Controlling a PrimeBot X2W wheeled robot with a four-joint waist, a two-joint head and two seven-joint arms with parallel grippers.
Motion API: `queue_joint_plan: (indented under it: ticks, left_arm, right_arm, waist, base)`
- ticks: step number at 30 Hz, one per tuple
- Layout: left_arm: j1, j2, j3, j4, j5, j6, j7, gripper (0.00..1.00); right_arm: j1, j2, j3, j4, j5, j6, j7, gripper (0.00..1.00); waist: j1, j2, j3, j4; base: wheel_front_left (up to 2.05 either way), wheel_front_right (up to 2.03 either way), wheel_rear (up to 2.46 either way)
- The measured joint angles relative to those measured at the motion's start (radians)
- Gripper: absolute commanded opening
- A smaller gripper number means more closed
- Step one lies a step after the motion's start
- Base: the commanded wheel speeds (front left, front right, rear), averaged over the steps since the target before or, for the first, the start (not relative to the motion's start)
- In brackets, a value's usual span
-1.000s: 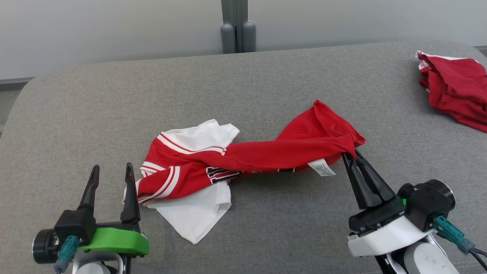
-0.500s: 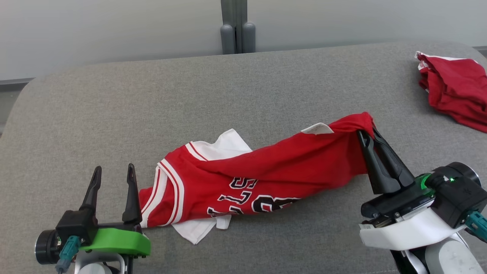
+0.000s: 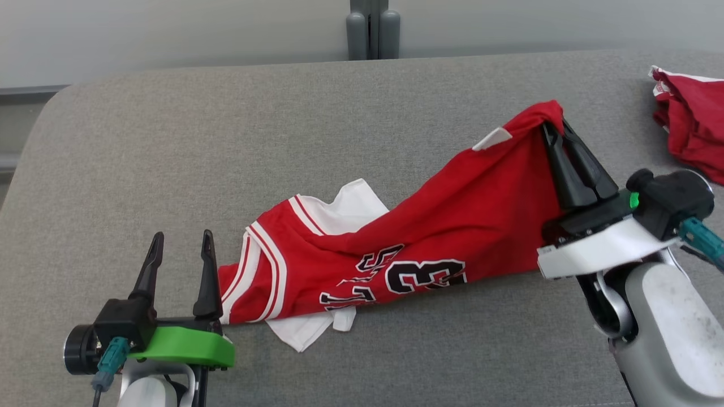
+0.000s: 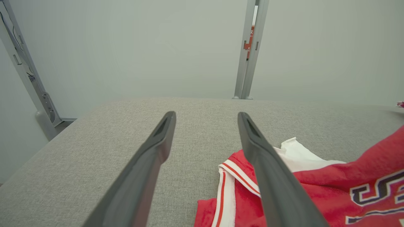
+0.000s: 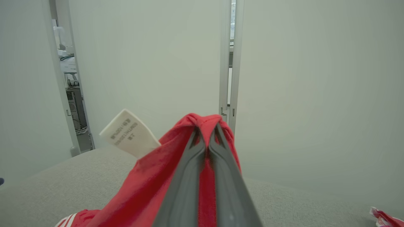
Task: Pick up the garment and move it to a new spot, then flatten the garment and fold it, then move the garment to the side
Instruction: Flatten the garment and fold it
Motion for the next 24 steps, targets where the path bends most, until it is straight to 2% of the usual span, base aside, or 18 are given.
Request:
queue_joint_plan:
  ticks: [11,19,24]
  left_arm:
    - [-0.072,0.0,-0.064,0.008,-0.028,0.009,0.0,1.0]
    - [-0.122,0.0,-0.133,0.013,-0.064,0.026,0.0,1.0]
    - [-0.155,0.0,-0.177,0.011,-0.082,0.037,0.0,1.0]
  right_arm:
    - [-0.385,-0.048,0.05,0.392,0.021,0.0,-0.061,0.0]
    - [-0.643,-0.046,0.1,0.758,0.01,0.0,-0.091,0.0]
    - [-0.77,-0.042,0.095,0.913,-0.015,0.0,-0.105,0.0]
  waist:
    - [0.0,0.0,0.076,0.064]
    - [0.0,0.0,0.14,0.12]
    - [0.0,0.0,0.177,0.155]
  base:
    - [0.0,0.0,0.0]
    - [0.0,0.0,0.0]
    - [0.0,0.0,0.0]
